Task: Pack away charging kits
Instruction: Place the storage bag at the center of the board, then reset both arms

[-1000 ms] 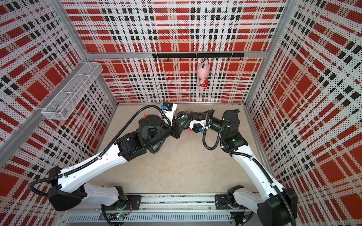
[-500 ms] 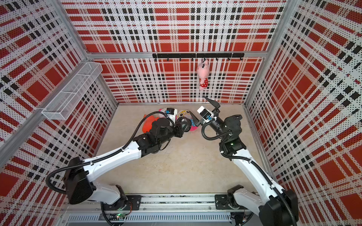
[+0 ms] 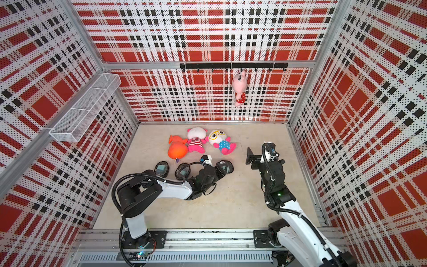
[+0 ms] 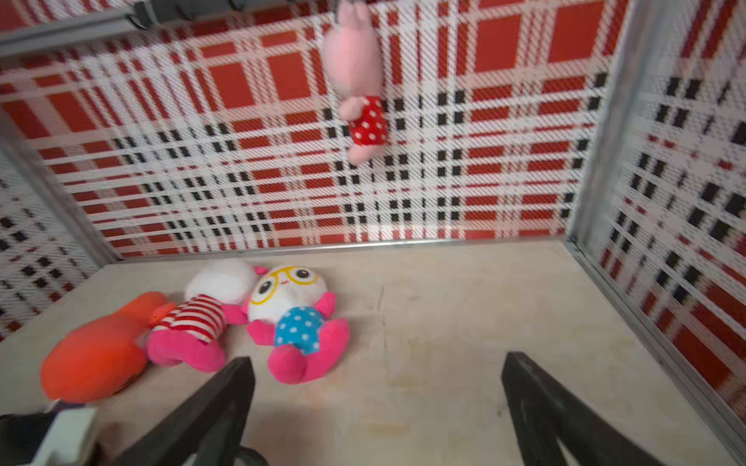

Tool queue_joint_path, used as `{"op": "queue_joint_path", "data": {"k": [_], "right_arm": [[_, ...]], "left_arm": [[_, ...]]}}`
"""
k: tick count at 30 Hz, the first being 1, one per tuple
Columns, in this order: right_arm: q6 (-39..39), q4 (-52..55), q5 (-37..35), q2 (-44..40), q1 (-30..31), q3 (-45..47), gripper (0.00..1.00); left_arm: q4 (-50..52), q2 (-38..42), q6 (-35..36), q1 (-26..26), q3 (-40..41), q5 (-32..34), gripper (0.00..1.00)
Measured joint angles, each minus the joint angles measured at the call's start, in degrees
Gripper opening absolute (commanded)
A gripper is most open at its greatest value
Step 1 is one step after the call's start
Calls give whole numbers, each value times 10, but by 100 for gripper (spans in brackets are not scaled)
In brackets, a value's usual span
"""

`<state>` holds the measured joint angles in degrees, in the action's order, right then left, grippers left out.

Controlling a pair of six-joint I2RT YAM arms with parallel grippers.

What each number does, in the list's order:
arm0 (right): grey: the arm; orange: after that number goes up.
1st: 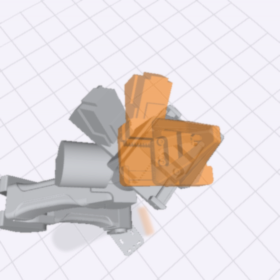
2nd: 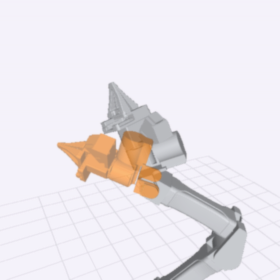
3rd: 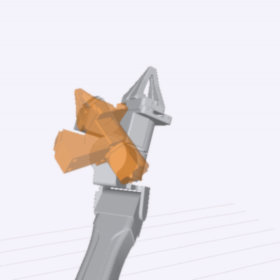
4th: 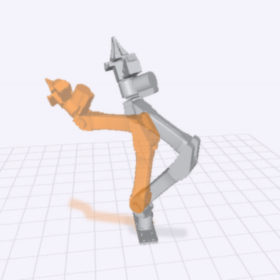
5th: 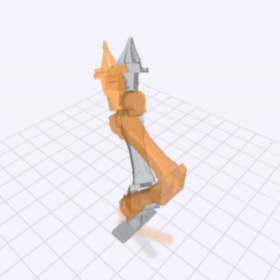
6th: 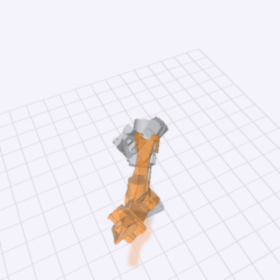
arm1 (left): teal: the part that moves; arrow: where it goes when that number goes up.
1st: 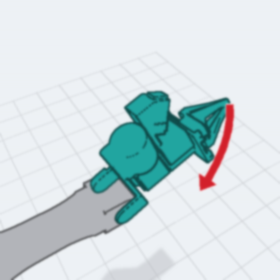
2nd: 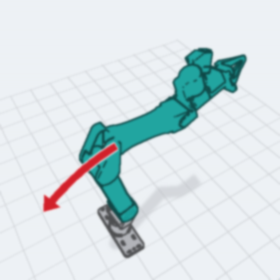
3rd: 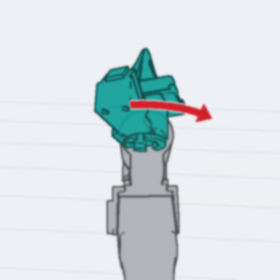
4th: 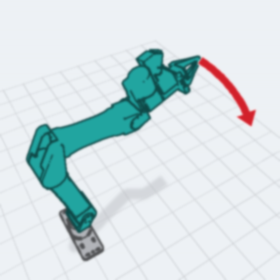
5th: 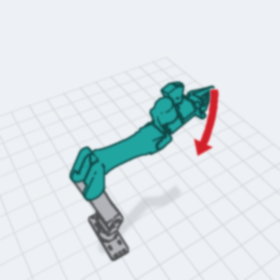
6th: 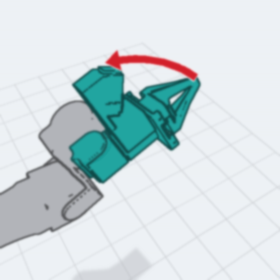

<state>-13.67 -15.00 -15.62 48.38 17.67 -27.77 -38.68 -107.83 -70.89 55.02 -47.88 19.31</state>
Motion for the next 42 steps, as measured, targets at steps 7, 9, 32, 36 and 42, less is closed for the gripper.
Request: {"op": "queue_joint_path", "data": {"k": [7, 9, 32, 36, 42], "right_arm": [[23, -93, -113, 157, -13, 58, 100], [43, -142, -146, 192, -18, 86, 100], [88, -517, -7, 414, -148, 136, 100], [86, -517, 0, 414, -148, 126, 100], [87, -517, 4, 414, -148, 125, 100]], "left_arm": [[-51, -11, -74, 0, 36, 25, 26], [-59, -22, -87, -2, 40, 25, 37], [219, 321, -65, -24, 134, 199, 98], [259, 460, 31, -106, 151, 222, 98], [209, 608, 291, -298, 234, 185, 98]]}}
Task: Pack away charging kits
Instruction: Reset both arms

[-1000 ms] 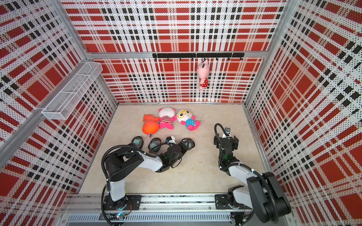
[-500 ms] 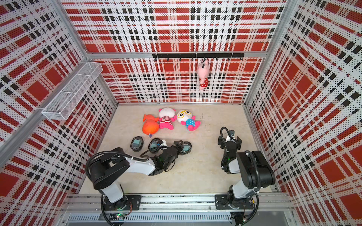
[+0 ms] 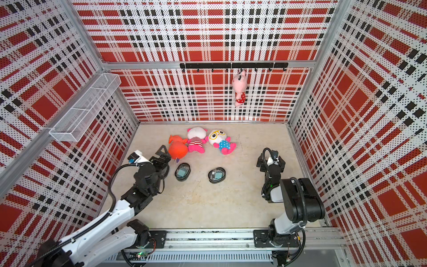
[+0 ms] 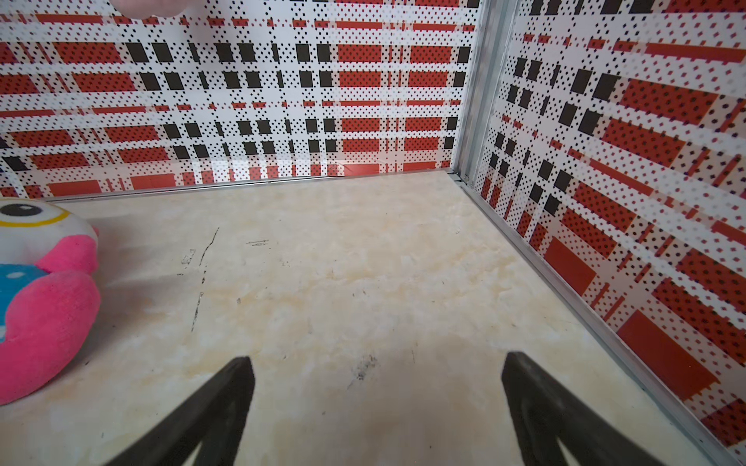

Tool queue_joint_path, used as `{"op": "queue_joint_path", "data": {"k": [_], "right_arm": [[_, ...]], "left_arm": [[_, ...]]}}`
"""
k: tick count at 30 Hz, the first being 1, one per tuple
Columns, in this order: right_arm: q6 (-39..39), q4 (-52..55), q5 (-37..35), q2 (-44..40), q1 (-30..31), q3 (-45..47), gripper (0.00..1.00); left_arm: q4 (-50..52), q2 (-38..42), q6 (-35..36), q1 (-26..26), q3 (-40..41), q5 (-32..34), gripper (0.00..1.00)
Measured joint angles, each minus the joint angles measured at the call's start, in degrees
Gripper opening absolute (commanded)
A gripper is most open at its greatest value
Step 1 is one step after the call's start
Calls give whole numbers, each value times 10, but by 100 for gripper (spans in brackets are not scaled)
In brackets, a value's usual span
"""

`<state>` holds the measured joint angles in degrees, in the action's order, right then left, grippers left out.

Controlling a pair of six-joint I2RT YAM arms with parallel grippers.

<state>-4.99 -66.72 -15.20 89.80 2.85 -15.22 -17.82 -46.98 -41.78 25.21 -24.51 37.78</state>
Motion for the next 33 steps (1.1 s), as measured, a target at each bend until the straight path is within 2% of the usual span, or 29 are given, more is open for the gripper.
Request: {"op": "queue_joint_path", "data": {"k": [2, 4, 7, 9, 13, 15, 17, 19, 21, 24, 33], "right_arm": [[0, 0, 0, 0, 0, 0, 100], [0, 0, 1, 0, 0, 0, 100], [1, 0, 2, 0, 0, 0, 100], [2, 0, 2, 0, 0, 0, 100], [3, 0, 2, 0, 1, 0, 100], [5, 0, 2, 0, 3, 0, 100], [5, 0, 1, 0, 4, 0, 100], [6, 0, 0, 0, 4, 0, 100], [7, 0, 0, 0, 4, 0, 100], [7, 0, 1, 0, 4, -1, 100], [7, 4, 6, 0, 4, -5, 100]], "left_arm": [[-53, 31, 66, -96, 56, -34, 98], [-105, 30, 102, -186, 104, -64, 98], [-203, -54, 136, -301, 166, -101, 99], [-256, -135, 141, -331, 186, -123, 100], [-355, -272, 177, -299, 183, -129, 98], [-384, -302, 222, -260, 158, -105, 98], [-455, -322, 263, -231, 154, -98, 98], [-570, -378, 301, -224, 166, -110, 98], [-614, -431, 327, -223, 170, -115, 98], [-593, -428, 344, -225, 158, -124, 98], [-619, -430, 374, -217, 135, -123, 98]]}}
